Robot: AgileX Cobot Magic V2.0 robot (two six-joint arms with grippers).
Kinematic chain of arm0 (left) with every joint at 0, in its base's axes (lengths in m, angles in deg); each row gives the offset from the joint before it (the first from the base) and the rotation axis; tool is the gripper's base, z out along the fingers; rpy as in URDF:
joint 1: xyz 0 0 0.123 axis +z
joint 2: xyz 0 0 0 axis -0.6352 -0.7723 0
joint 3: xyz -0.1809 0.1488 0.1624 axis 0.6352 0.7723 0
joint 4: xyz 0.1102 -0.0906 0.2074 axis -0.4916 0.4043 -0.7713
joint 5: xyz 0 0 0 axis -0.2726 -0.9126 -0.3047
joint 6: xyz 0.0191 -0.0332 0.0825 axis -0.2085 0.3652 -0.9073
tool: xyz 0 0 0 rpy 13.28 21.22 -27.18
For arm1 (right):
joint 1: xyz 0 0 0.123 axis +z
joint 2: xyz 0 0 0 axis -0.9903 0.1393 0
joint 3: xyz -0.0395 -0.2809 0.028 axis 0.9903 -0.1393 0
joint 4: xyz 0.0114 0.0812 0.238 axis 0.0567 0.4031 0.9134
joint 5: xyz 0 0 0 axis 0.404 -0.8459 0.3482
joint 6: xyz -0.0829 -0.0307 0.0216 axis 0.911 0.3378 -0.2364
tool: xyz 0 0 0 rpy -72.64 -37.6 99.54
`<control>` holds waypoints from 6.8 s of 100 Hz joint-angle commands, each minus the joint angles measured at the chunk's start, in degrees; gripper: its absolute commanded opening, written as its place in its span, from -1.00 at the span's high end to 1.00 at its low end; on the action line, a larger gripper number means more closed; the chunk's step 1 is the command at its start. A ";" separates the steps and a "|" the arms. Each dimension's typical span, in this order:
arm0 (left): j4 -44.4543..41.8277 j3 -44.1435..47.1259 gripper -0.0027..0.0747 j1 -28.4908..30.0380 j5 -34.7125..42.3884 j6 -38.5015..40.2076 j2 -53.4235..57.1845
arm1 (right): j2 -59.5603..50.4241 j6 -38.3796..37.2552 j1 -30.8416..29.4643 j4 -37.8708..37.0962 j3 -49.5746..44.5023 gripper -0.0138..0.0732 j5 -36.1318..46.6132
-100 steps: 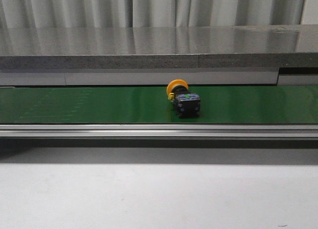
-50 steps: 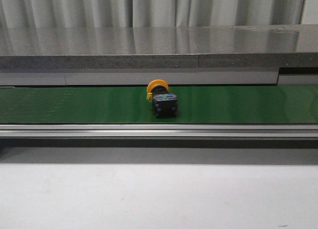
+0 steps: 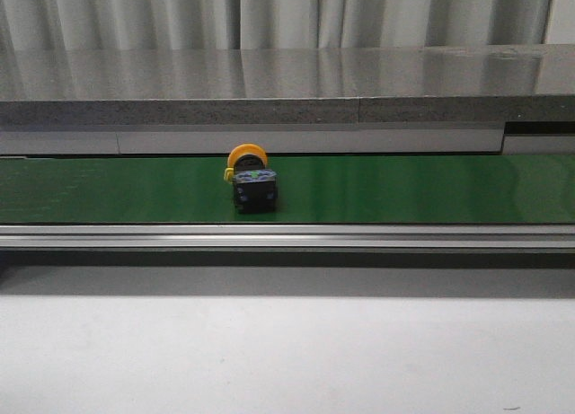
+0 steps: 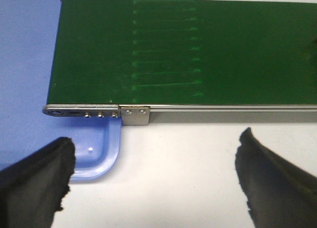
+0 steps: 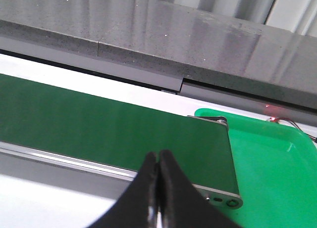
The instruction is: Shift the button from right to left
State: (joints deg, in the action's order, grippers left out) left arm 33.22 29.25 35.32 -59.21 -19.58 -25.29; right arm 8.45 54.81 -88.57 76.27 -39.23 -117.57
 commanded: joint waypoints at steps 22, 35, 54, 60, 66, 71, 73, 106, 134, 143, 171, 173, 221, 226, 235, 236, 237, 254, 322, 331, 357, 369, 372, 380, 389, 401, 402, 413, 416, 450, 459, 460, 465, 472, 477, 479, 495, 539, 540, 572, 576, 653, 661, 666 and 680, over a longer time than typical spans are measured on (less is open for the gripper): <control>8.92 -4.79 -0.79 -2.85 4.11 -1.98 -3.58 | 0.62 0.50 0.10 0.82 1.38 0.82 3.88; 9.28 -8.30 -0.79 -6.49 4.50 -1.98 -8.80 | 0.62 0.50 0.10 0.82 1.38 0.82 3.88; 11.62 -13.64 -0.79 -10.10 5.97 -1.88 -17.77 | 0.62 0.50 0.10 0.82 1.38 0.82 3.88; 11.71 -15.43 -0.79 -11.22 6.06 -1.88 -20.73 | 0.62 0.50 0.10 0.82 1.38 0.82 3.88; 12.08 -16.81 -0.79 -11.97 6.54 -1.59 -23.15 | 0.62 0.50 0.10 0.82 1.38 0.82 3.88; 12.08 -18.05 -0.79 -12.69 7.19 -0.93 -25.05 | 0.62 0.50 0.10 0.82 1.38 0.82 3.88; 12.22 -18.31 -0.79 -12.80 7.35 -0.79 -25.82 | 0.62 0.50 0.10 0.82 1.38 0.82 3.88; 14.33 -21.37 -0.79 -14.63 10.59 -0.79 -32.72 | 0.62 0.50 0.11 0.82 1.38 0.82 3.82; 14.10 -21.37 -0.79 -14.75 10.82 -0.79 -35.57 | 0.62 0.50 0.11 0.82 1.38 0.82 3.80; 13.44 -21.37 -0.79 -14.75 11.30 -0.79 -36.61 | 0.62 0.50 0.11 0.82 1.38 0.82 3.80; 12.31 -21.37 -0.79 -12.80 11.79 -0.79 -40.66 | 0.62 0.50 0.11 0.82 1.38 0.82 3.80; 12.10 -21.37 -0.79 -12.80 11.79 -0.79 -40.93 | 0.62 0.50 0.11 0.82 1.38 0.82 3.80; 10.84 -21.37 0.36 -12.80 11.07 -0.79 -42.34 | 0.62 0.50 0.11 0.82 1.38 0.82 3.80; 10.25 -21.50 0.44 -12.80 10.53 -0.79 -42.21 | 0.62 0.50 0.11 0.82 1.38 0.82 3.80; 8.71 -22.43 0.47 -12.80 8.52 -0.79 -42.10 | 0.62 0.50 0.11 0.82 1.38 0.82 3.80; 8.40 -22.54 0.47 -12.80 8.15 -0.79 -41.99 | 0.62 0.50 0.11 0.82 1.38 0.82 3.80; 8.24 -22.78 0.47 -12.80 7.98 -0.79 -41.98 | 0.62 0.50 0.11 0.82 1.38 0.82 3.80; 4.23 -25.60 0.47 -12.69 4.50 -0.79 -40.07 | 0.62 0.50 0.11 0.82 1.38 0.82 3.80; -11.97 -26.19 0.47 11.23 -5.60 -5.10 -32.77 | 0.62 0.50 0.11 0.82 1.38 0.82 3.80; -12.08 -26.19 0.47 14.37 -3.61 -6.49 -33.03 | 0.62 0.50 0.11 0.82 1.38 0.82 3.80; -11.83 -26.19 0.47 18.13 1.68 -7.60 -37.45 | 0.62 0.50 0.11 0.82 1.38 0.82 3.80; -11.83 -26.19 0.47 18.13 3.39 -8.43 -40.56 | 0.62 0.50 0.11 0.82 1.38 0.82 3.80; -11.83 -26.19 0.47 18.13 3.80 -8.82 -41.26 | 0.62 0.50 0.11 0.82 1.38 0.82 3.80; -11.83 -26.19 0.47 18.13 5.43 -8.94 -43.08 | 0.62 0.50 0.11 0.82 1.38 0.82 3.80; -11.83 -26.19 0.47 18.13 6.81 -8.97 -45.07 | 0.62 0.50 0.11 0.82 1.38 0.82 3.80; -11.83 -26.19 0.47 18.13 8.39 -8.97 -46.95 | 0.62 0.50 0.11 0.82 1.38 0.82 3.80; -11.83 -26.19 0.47 18.13 8.41 -8.97 -47.09 | 0.62 0.50 0.11 0.82 1.38 0.82 3.80; -11.74 -26.19 0.46 18.13 9.55 -8.97 -47.73 | 0.62 0.50 0.11 0.82 1.38 0.82 3.80; -11.74 -26.19 0.45 18.13 9.85 -8.97 -47.77 | 0.62 0.50 0.11 0.82 1.38 0.82 3.80; -9.76 -26.19 0.35 17.77 10.79 -10.43 -50.13 | 0.62 0.50 0.11 0.82 1.38 0.82 3.80; -9.47 -26.19 0.13 17.77 11.10 -10.43 -50.13 | 0.62 0.50 0.11 0.82 1.38 0.82 3.80; -9.47 -26.19 0.09 17.77 11.10 -10.54 -50.13 | 0.62 0.50 0.11 0.82 1.38 0.82 3.80; -8.86 -26.19 -0.05 17.77 11.19 -10.52 -50.13 | 0.62 0.50 0.11 0.82 1.38 0.82 3.80; -8.74 -26.19 -0.18 17.64 11.19 -10.63 -50.13 | 0.62 0.50 0.11 0.82 1.38 0.82 3.80; -8.61 -26.19 -0.20 17.51 11.19 -10.66 -50.13 | 0.62 0.50 0.11 0.82 1.38 0.82 3.80; -8.61 -26.19 -0.20 17.51 11.19 -10.66 -50.13 | 0.62 0.50 0.11 0.82 1.38 0.82 3.80; -8.61 -26.19 -0.20 17.51 11.19 -10.77 -49.86 | 0.62 0.50 0.11 0.82 1.38 0.82 3.80; -7.46 -26.19 -0.20 17.62 11.66 -10.77 -38.07 | 0.62 0.50 0.11 0.82 1.38 0.82 3.80; -7.26 -26.19 -0.20 17.62 11.66 -10.77 -37.48 | 0.62 0.50 0.11 0.82 1.38 0.82 3.80; -4.63 -22.89 -0.19 10.50 11.79 -10.77 -22.28 | 0.62 0.50 0.11 0.82 1.38 0.82 3.80; -4.63 -21.91 -0.19 9.35 11.88 -10.77 -20.31 | 0.62 0.50 0.11 0.82 1.38 0.82 3.80; 8.51 16.33 -0.19 2.86 23.90 -10.77 28.37 | 0.62 0.50 0.11 0.82 1.38 0.82 3.80; 8.64 18.60 -0.19 2.86 24.33 -10.77 32.54 | 0.62 0.50 0.11 0.82 1.38 0.82 3.80; 8.64 19.55 -0.19 2.86 24.33 -10.77 34.59 | 0.62 0.50 0.11 0.82 1.38 0.82 3.80; 8.72 21.25 -0.19 2.86 24.09 -10.77 37.92 | 0.62 0.50 0.11 0.82 1.38 0.82 3.80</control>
State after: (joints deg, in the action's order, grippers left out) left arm 40.91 51.22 38.67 -39.84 -30.44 11.64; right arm 8.45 54.81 -88.57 76.27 -39.23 -117.57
